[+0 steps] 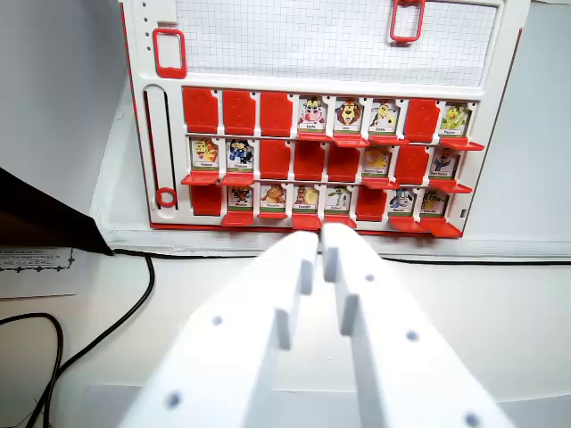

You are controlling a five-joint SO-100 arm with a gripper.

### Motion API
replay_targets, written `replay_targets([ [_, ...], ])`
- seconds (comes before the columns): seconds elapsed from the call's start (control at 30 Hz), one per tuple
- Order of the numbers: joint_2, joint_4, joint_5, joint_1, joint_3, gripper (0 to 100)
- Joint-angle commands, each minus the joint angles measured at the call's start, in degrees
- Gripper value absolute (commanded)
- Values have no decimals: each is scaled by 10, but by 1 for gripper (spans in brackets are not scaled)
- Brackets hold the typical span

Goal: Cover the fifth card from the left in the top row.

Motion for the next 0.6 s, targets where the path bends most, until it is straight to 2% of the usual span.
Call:
replay_targets([
  [0.0, 16, -19, 3, 11, 19, 0],
  [0.57, 21, -35, 1, 20, 43, 0],
])
